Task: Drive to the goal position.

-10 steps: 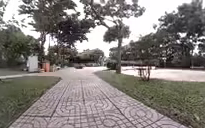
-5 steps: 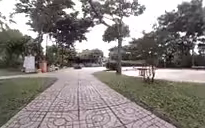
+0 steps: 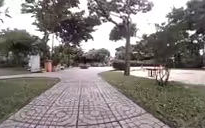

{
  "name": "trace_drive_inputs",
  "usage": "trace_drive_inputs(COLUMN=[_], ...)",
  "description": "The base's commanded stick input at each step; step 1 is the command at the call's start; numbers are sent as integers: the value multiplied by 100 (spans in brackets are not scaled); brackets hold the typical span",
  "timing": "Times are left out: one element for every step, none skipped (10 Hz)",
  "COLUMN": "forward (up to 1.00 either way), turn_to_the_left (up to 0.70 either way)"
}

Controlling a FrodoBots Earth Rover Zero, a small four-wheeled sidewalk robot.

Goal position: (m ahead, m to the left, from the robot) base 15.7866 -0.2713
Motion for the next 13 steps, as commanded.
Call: trace_drive_inputs(forward=[70,70,70,70,70,70,70,70,70,70,70,70,70], turn_to_the_left=[0,0,0,0,0,0,0,0,0,0,0,0,0])
